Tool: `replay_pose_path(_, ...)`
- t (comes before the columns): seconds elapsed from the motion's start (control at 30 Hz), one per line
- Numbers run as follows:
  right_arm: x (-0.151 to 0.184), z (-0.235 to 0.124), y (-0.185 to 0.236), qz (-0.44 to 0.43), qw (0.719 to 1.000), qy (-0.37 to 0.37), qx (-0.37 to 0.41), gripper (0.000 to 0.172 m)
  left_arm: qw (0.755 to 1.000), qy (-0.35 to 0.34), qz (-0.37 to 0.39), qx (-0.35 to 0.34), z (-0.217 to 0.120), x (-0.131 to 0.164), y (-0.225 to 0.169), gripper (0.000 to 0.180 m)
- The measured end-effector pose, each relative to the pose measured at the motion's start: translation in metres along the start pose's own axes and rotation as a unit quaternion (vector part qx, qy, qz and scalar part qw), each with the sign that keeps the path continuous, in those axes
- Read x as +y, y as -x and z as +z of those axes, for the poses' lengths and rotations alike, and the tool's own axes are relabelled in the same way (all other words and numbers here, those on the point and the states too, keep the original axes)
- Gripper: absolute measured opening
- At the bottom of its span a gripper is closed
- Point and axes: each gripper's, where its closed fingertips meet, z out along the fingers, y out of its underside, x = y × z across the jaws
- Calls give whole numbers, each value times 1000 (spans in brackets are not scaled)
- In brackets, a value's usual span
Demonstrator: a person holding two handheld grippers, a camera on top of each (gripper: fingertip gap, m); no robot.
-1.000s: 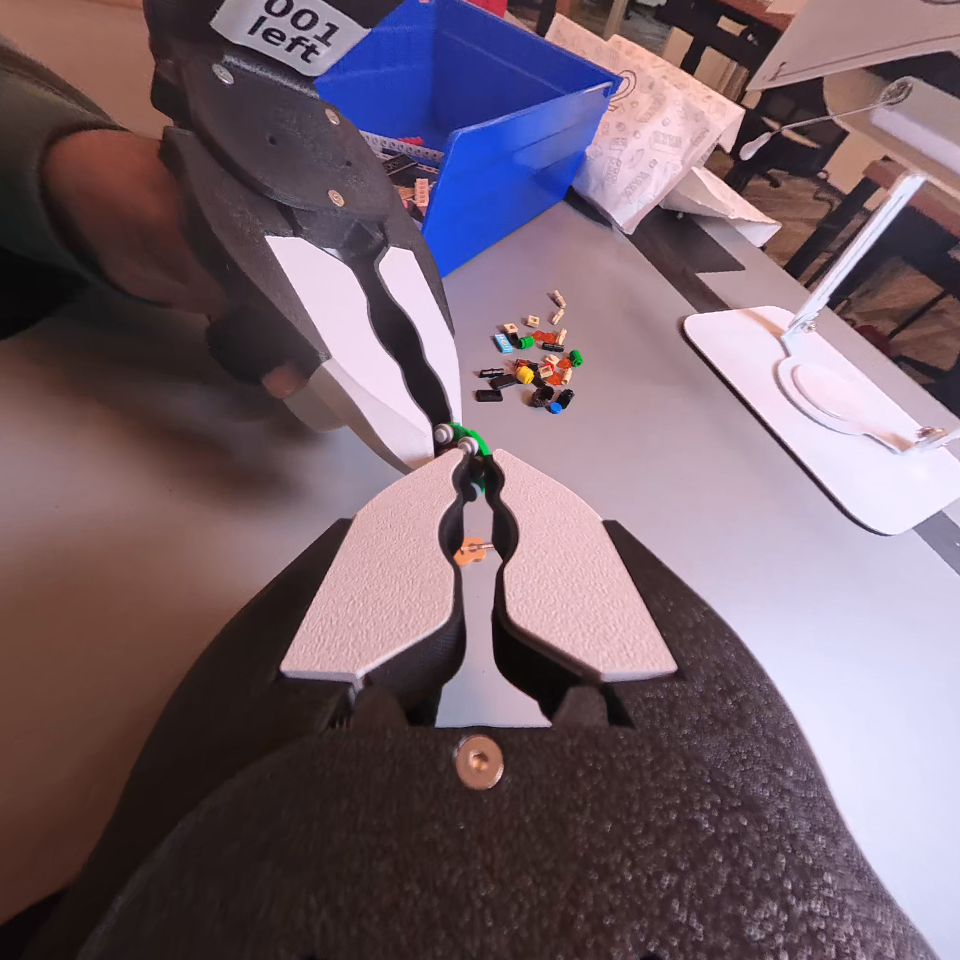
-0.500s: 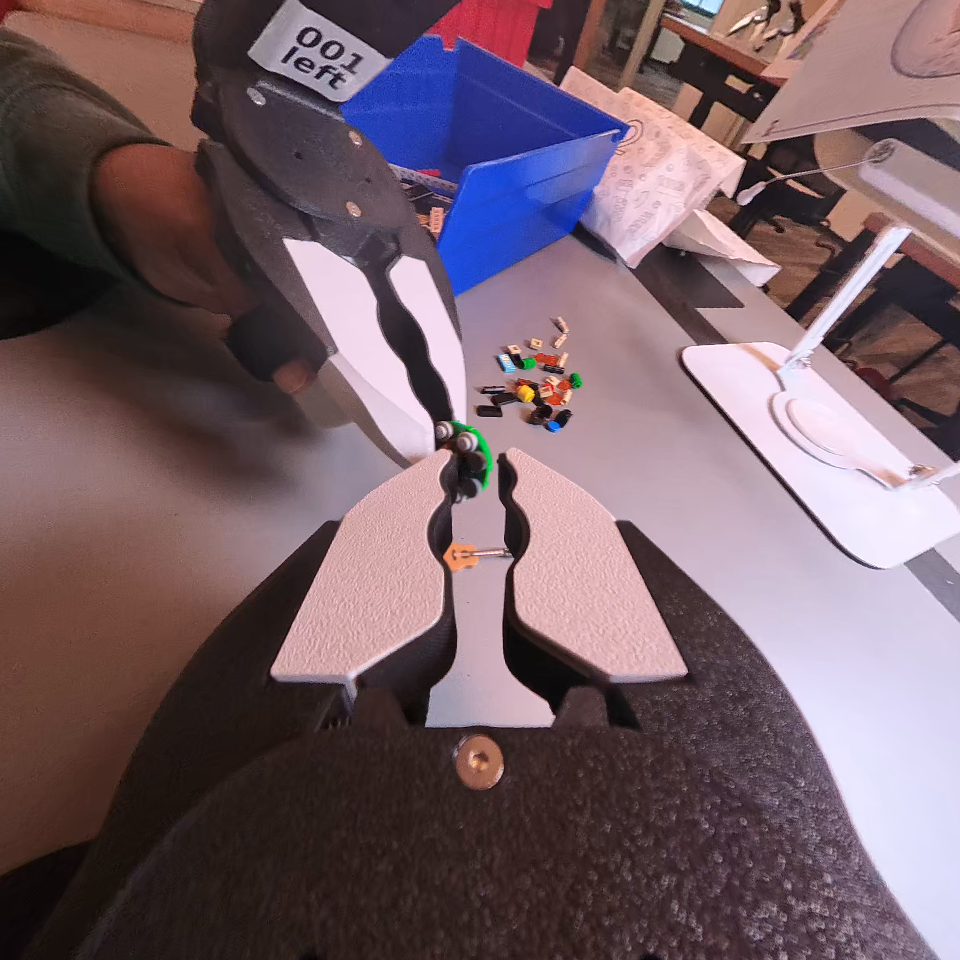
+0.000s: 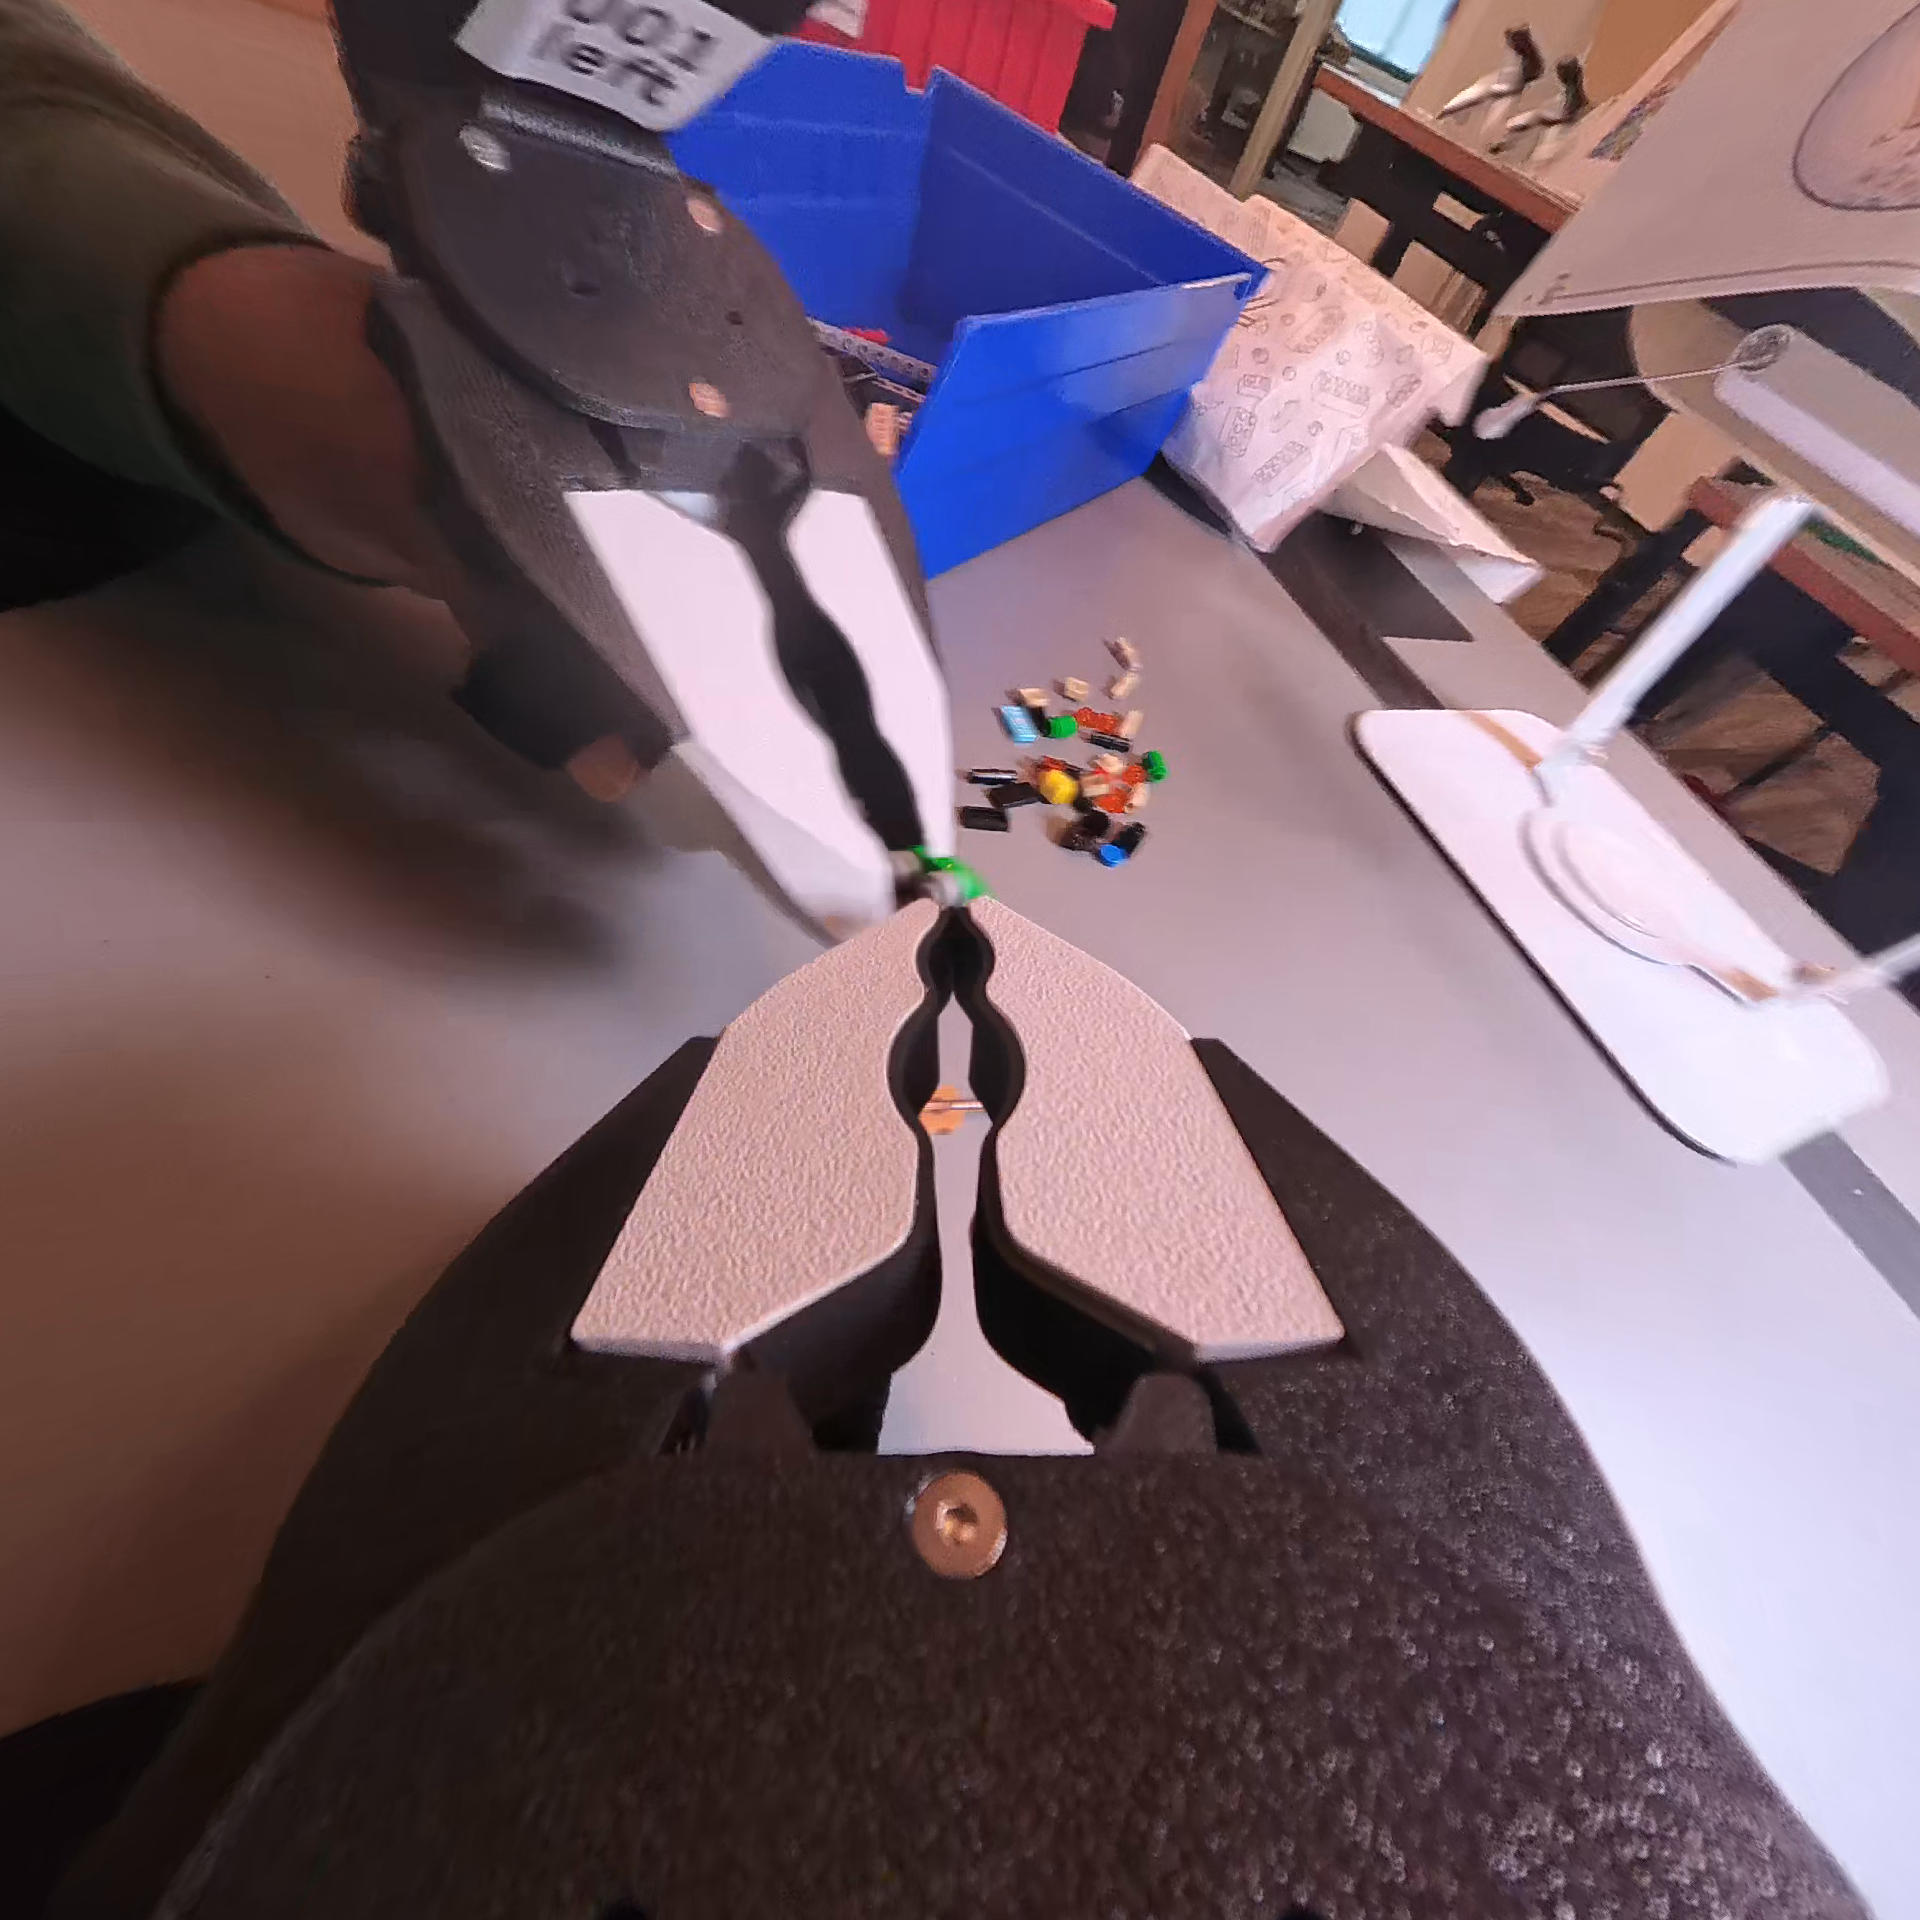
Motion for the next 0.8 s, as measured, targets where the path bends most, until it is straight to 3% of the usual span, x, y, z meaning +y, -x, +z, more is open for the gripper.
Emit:
replay_pose_path(0.1,6,6,14,-34,999,13,-15,0,1000,-5,-20,5,-2,-6,6,10)
replay_pose_path(0.27,0,-4,-16,-4,1000,-3,25,0,1000,7,-2,9,-2,4,4,10)
replay_pose_path(0.33,4,-3,-10,-8,1000,5,-3,19,1000,-2,4,13,-2,0,0,10)
replay_pose_path(0.4,5,-1,-5,-1,1000,3,-25,23,1000,-16,2,24,-3,-5,-2,10)
replay_pose_path(0.57,5,-1,-5,10,999,-9,-32,13,997,-46,-22,58,-7,-12,-9,10)
replay_pose_path(0.8,11,4,-8,-24,999,24,17,11,1000,-18,-9,23,-3,-6,-1,10)
